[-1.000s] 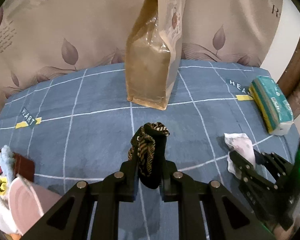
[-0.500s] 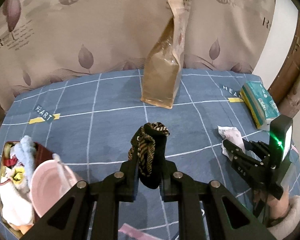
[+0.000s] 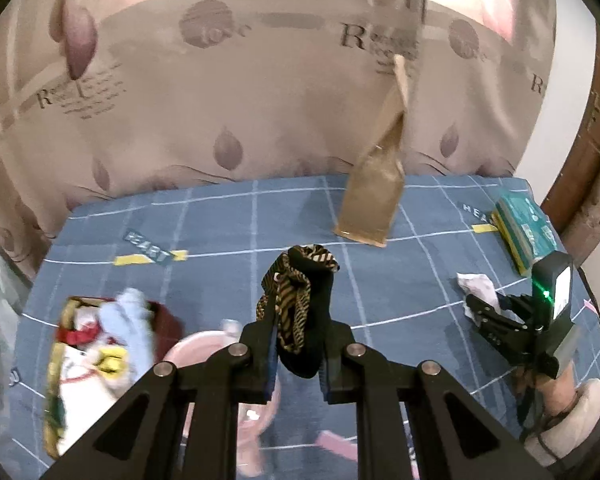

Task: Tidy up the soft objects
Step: 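Carry the scrunchie with the left gripper over the gold tray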

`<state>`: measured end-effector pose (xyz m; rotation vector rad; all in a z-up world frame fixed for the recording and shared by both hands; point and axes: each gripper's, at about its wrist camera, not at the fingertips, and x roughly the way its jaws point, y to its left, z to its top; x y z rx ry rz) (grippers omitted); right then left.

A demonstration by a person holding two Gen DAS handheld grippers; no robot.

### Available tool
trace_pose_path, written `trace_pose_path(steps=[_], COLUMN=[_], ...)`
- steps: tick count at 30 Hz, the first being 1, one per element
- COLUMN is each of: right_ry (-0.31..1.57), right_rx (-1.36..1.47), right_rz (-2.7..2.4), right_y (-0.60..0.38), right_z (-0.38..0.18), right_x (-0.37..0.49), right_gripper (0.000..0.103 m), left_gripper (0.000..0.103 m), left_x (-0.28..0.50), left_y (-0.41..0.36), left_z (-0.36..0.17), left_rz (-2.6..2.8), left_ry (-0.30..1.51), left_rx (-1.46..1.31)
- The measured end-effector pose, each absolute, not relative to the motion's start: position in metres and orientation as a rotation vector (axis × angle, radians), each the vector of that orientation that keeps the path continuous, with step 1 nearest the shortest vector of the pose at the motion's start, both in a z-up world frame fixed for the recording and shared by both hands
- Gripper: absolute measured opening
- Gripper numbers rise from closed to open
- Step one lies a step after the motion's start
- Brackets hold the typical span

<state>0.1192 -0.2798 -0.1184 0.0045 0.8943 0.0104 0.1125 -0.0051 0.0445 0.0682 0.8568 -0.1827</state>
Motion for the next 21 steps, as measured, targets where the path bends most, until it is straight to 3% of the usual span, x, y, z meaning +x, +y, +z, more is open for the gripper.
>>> trace_pose_path(steps=[10, 21], right_ry=[0.894, 0.893], right_rx=[0.001, -0.004], right_rz=[0.009, 0.007], right_y=[-0.280, -0.280], right_z=[-0.119, -0.119], right_x=[0.119, 0.119], right_gripper=[0.030, 0.030], left_gripper=[0.015, 0.015], left_x=[0.122, 0.146], left_y=[0.100, 0.187], left_z=[0.055, 0.008], left_rz=[-0.001, 0.150], left_ry=[0.853, 0.974], left_rx=[0.042, -0.004])
